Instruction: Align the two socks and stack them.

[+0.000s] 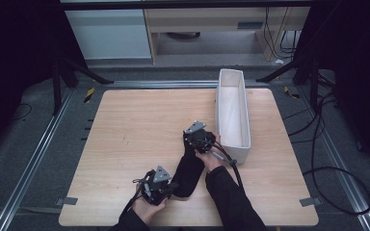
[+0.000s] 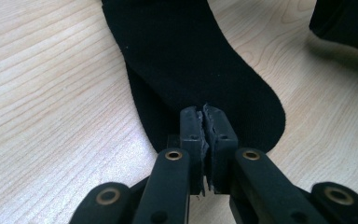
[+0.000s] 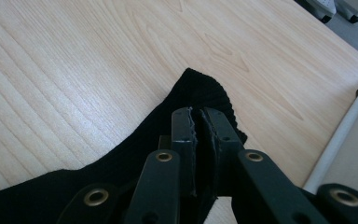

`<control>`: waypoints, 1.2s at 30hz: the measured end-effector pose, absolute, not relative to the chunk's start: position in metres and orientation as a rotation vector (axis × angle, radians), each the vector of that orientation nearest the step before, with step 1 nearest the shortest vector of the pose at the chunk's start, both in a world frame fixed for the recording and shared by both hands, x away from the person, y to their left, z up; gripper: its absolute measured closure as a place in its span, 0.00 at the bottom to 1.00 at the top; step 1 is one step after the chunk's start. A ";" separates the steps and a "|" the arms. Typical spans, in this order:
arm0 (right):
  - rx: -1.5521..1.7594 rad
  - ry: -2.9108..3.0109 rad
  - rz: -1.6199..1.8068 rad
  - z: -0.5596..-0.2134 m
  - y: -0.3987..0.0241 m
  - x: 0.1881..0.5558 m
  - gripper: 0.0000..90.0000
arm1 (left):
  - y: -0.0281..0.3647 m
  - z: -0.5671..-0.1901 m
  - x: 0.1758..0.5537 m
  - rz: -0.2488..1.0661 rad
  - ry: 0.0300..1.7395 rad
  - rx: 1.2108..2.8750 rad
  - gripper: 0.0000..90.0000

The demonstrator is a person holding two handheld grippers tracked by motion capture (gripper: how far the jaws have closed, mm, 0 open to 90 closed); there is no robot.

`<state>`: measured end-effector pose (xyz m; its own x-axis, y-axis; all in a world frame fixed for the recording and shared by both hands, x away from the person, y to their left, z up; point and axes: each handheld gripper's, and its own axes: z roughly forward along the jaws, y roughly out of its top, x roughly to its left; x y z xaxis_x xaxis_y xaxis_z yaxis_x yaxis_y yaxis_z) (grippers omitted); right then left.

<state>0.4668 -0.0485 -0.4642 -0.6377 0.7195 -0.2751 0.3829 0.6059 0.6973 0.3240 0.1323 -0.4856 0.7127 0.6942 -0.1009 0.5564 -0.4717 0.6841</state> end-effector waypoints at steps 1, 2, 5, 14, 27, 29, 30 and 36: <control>0.871 2.292 0.819 -0.466 -0.048 0.467 0.93 | 0.133 -0.486 0.324 0.244 0.947 2.195 0.95; 0.878 2.290 0.819 -0.468 -0.047 0.467 0.92 | 0.133 -0.486 0.325 0.242 0.947 2.196 0.95; 0.885 2.294 0.815 -0.475 -0.045 0.468 0.91 | 0.135 -0.487 0.326 0.231 0.947 2.195 0.94; 0.897 2.285 0.808 -0.485 -0.043 0.471 0.90 | 0.137 -0.485 0.325 0.236 0.942 2.187 0.86; 0.895 2.209 1.035 -0.452 -0.058 0.445 0.59 | 0.171 -0.470 0.326 0.293 1.000 2.100 0.75; 0.908 2.227 1.071 -0.448 -0.065 0.438 0.58 | 0.172 -0.472 0.328 0.298 1.004 2.106 0.75; 0.909 2.235 1.090 -0.448 -0.068 0.433 0.58 | 0.171 -0.473 0.328 0.298 1.001 2.110 0.74; 0.894 2.299 1.061 -0.466 -0.085 0.408 0.68 | 0.159 -0.479 0.331 0.303 0.978 2.134 0.69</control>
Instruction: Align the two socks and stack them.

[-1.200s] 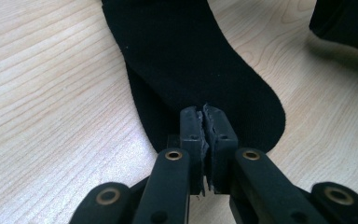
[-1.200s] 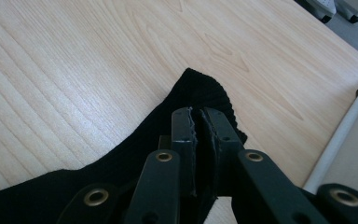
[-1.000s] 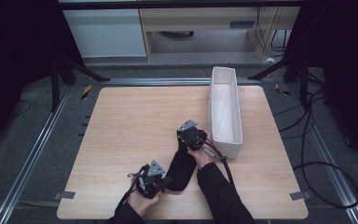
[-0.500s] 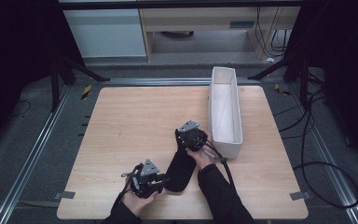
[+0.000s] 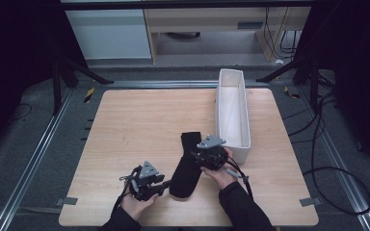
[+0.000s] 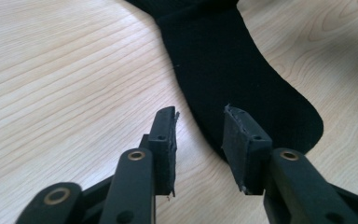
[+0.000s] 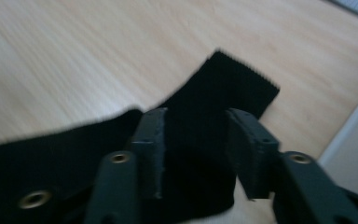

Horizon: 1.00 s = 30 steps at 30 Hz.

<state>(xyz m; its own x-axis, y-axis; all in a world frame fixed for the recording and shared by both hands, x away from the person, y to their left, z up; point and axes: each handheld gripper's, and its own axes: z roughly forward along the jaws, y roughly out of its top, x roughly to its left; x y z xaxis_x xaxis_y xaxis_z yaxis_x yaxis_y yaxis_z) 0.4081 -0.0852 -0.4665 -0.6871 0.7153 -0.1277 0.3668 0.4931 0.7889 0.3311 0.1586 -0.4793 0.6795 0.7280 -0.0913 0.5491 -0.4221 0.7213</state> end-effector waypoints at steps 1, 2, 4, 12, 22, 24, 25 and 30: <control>0.894 2.311 1.043 -0.471 -0.088 0.407 0.73 | 0.156 -0.481 0.332 0.305 0.969 2.144 0.69; 0.907 2.321 1.039 -0.476 -0.090 0.406 0.76 | 0.153 -0.482 0.332 0.307 0.962 2.150 0.68; 0.934 2.331 1.039 -0.486 -0.095 0.407 0.80 | 0.148 -0.485 0.332 0.327 0.944 2.173 0.66; 0.969 2.341 0.997 -0.503 -0.095 0.407 0.80 | 0.143 -0.489 0.331 0.362 0.930 2.257 0.65; 0.978 2.369 1.091 -0.505 -0.080 0.395 0.69 | 0.167 -0.484 0.327 0.433 0.971 2.277 0.62; 0.972 2.371 1.105 -0.506 -0.076 0.393 0.67 | 0.171 -0.480 0.326 0.431 0.994 2.230 0.60; 0.968 2.375 1.105 -0.506 -0.075 0.392 0.67 | 0.171 -0.478 0.324 0.424 0.996 2.214 0.59; 0.969 2.364 1.127 -0.504 -0.076 0.391 0.70 | 0.162 -0.477 0.315 0.397 0.962 2.234 0.53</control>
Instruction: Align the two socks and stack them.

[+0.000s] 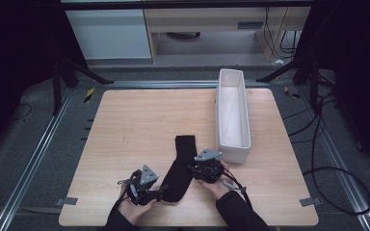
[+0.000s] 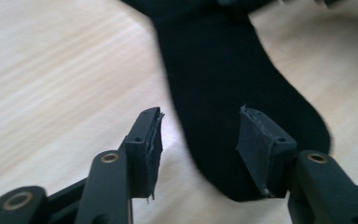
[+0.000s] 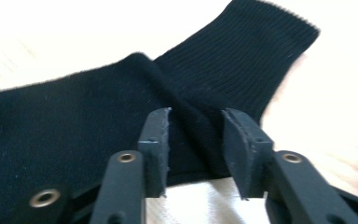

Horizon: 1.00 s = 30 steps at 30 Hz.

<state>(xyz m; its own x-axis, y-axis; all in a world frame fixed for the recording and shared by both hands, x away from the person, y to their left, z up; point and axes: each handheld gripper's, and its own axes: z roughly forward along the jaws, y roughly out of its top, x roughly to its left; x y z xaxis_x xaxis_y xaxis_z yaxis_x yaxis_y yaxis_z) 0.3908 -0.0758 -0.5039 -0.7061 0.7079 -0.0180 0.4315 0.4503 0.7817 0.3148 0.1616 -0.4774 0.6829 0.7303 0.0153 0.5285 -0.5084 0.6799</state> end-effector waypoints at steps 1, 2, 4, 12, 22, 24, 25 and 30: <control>0.973 2.351 1.139 -0.502 -0.078 0.391 0.72 | 0.158 -0.479 0.313 0.392 0.960 2.240 0.51; 0.976 2.340 1.149 -0.501 -0.079 0.392 0.74 | 0.156 -0.481 0.312 0.393 0.953 2.259 0.50; 0.960 2.330 1.135 -0.501 -0.081 0.393 0.78 | 0.153 -0.485 0.311 0.410 0.951 2.287 0.48; 0.936 2.376 1.109 -0.507 -0.078 0.391 0.83 | 0.165 -0.486 0.315 0.466 0.991 2.327 0.48; 0.942 2.405 1.211 -0.500 -0.067 0.393 0.75 | 0.209 -0.484 0.320 0.493 1.050 2.316 0.47; 0.949 2.371 1.222 -0.493 -0.067 0.396 0.74 | 0.214 -0.485 0.321 0.489 1.046 2.307 0.47; 0.955 2.358 1.226 -0.490 -0.067 0.399 0.73 | 0.216 -0.485 0.322 0.484 1.057 2.299 0.47; 1.001 2.279 1.220 -0.480 -0.066 0.415 0.68 | 0.221 -0.483 0.323 0.475 1.049 2.274 0.48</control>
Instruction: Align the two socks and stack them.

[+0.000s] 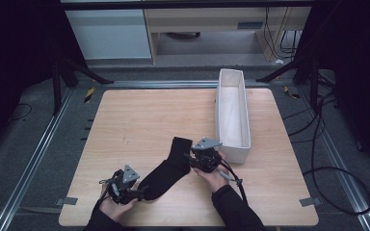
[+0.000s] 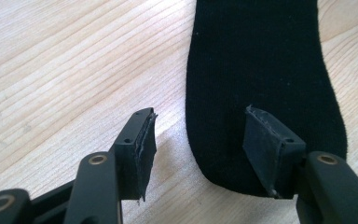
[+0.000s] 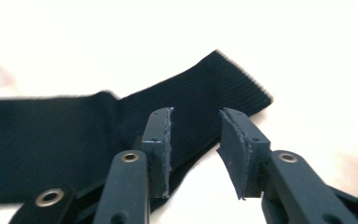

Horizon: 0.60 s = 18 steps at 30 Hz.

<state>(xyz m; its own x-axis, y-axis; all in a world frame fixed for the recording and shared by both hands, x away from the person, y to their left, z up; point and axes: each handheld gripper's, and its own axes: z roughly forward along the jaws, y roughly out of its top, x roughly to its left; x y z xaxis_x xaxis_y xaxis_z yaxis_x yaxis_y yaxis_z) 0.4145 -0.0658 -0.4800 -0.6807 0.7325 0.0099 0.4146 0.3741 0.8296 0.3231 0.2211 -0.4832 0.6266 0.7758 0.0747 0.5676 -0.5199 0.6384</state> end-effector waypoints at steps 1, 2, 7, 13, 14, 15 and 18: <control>1.018 2.266 1.211 -0.479 -0.064 0.418 0.67 | 0.222 -0.482 0.322 0.480 1.044 2.266 0.48; 1.026 2.255 1.205 -0.478 -0.063 0.422 0.66 | 0.223 -0.480 0.322 0.483 1.038 2.259 0.48; 1.097 2.211 1.155 -0.477 -0.056 0.443 0.64 | 0.236 -0.474 0.319 0.492 1.056 2.217 0.49; 1.116 2.213 1.048 -0.485 -0.041 0.463 0.62 | 0.246 -0.474 0.316 0.481 1.072 2.200 0.49; 1.122 2.209 1.048 -0.487 -0.041 0.466 0.60 | 0.247 -0.474 0.315 0.481 1.078 2.196 0.49; 1.129 2.208 1.045 -0.489 -0.041 0.468 0.60 | 0.249 -0.474 0.314 0.478 1.077 2.193 0.49; 1.144 2.208 1.040 -0.493 -0.041 0.472 0.57 | 0.252 -0.477 0.313 0.467 1.083 2.198 0.50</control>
